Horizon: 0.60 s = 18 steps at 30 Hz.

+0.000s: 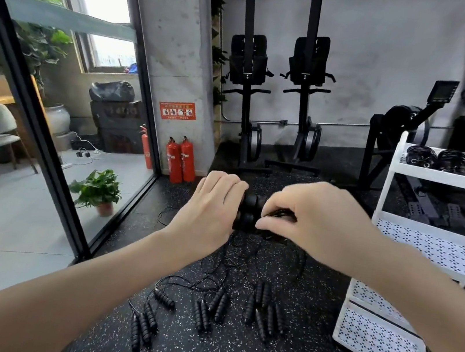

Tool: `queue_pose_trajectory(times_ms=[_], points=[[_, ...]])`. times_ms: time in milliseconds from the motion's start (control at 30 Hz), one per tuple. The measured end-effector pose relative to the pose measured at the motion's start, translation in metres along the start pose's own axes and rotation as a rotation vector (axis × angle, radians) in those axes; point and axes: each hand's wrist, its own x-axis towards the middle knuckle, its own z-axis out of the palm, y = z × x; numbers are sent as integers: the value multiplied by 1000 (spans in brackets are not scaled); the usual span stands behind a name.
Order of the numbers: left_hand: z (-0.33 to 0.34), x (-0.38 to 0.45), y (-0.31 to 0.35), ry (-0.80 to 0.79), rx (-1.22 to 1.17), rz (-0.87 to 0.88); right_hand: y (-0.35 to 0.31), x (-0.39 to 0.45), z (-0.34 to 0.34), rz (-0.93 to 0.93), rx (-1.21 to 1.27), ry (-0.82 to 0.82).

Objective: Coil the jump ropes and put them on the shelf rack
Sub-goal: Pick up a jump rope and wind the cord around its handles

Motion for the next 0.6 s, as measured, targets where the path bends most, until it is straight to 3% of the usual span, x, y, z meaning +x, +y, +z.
queue_pose_trajectory(times_ms=[133, 300, 400, 533, 600], points=[[-5, -5, 6, 18, -86, 72, 21, 12, -13, -46, 30, 42], [-17, -2, 12, 72, -156, 158, 41, 20, -5, -10, 494, -2], [-22, -2, 12, 106, -183, 196, 47, 21, 4, 23, 652, -45], [-28, -2, 15, 224, -216, 120, 53, 14, 24, 135, 914, -86], [-31, 0, 20, 246, -216, 29, 51, 5, 37, 165, 880, -165]])
